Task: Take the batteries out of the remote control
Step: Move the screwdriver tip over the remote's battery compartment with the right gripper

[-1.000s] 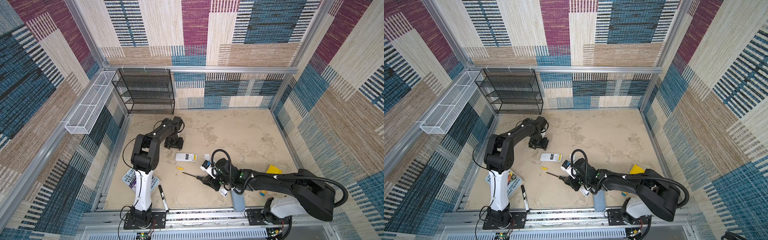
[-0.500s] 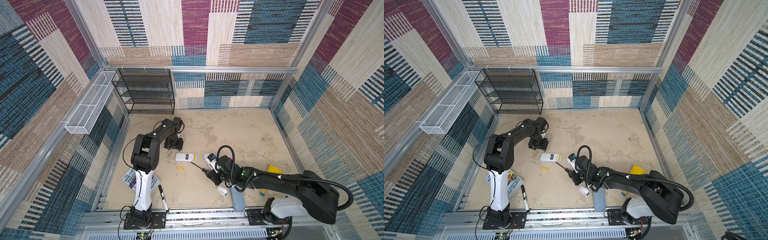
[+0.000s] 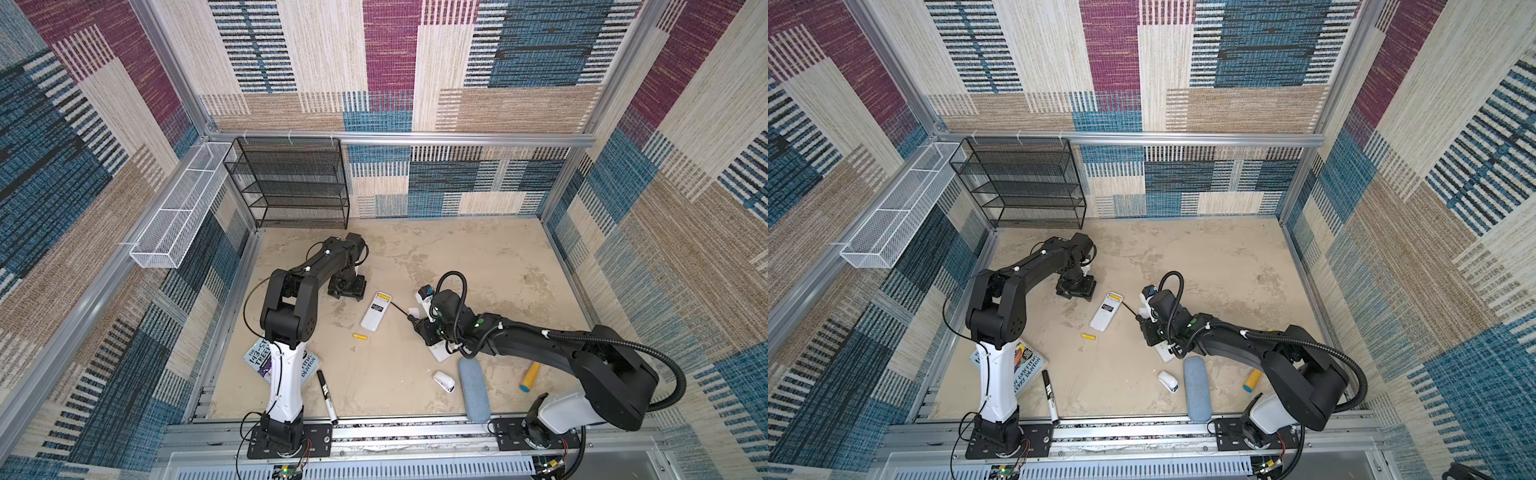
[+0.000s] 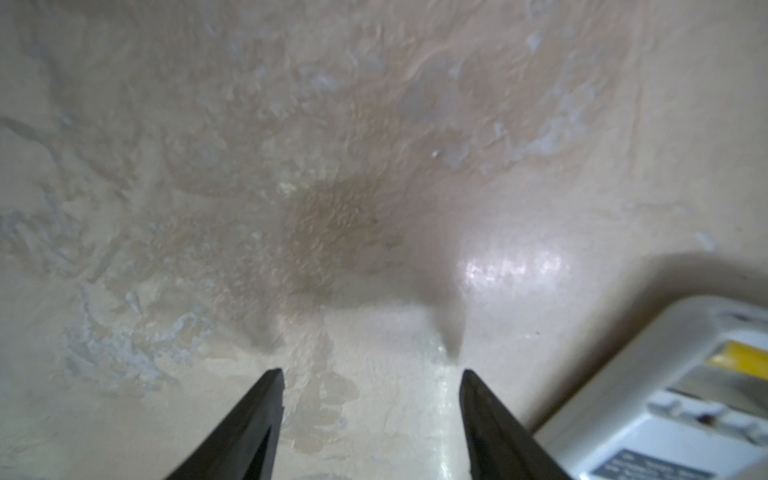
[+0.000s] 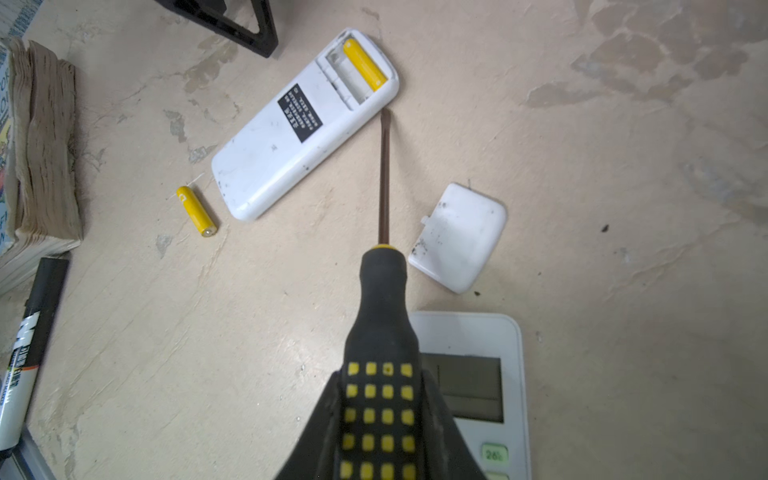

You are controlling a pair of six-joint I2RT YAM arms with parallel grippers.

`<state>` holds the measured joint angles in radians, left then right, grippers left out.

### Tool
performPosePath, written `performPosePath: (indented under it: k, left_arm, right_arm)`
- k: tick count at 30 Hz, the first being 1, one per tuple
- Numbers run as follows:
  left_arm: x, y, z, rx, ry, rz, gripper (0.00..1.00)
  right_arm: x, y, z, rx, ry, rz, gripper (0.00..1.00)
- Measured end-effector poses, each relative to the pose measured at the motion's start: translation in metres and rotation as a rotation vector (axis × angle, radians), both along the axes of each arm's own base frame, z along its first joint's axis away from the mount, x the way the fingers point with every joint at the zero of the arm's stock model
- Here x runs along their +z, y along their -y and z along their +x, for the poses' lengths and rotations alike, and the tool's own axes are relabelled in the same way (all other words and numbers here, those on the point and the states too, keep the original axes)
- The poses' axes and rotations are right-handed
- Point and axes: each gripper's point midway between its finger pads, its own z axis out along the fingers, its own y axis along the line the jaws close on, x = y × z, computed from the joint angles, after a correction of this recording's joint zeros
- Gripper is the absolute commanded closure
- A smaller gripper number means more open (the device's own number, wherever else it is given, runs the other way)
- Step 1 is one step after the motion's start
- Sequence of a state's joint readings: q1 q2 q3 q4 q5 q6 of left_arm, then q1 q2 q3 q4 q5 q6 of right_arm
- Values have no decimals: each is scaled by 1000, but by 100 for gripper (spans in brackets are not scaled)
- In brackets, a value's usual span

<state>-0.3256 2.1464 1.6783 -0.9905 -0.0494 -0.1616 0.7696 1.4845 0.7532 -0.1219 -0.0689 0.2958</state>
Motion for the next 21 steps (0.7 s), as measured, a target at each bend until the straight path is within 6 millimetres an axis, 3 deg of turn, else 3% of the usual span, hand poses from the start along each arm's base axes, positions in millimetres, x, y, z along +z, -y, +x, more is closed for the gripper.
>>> performPosePath:
  k: [3, 8, 13, 19, 21]
  left_arm:
    - [4, 1, 1, -1, 11, -7, 30]
    - [32, 9, 0, -12, 79, -55, 23]
    - [54, 36, -23, -65, 123, -107, 17]
    - [48, 75, -59, -144, 97, -113, 18]
    - [43, 79, -65, -144, 83, -105, 18]
  right_arm:
    - [0, 2, 4, -9, -3, -9, 100]
    - [3, 11, 6, -38, 8, -35, 100]
    - [16, 11, 12, -51, 40, -29, 100]
    - [32, 10, 15, -31, 77, -23, 100]
    - [34, 9, 15, -28, 81, -22, 100]
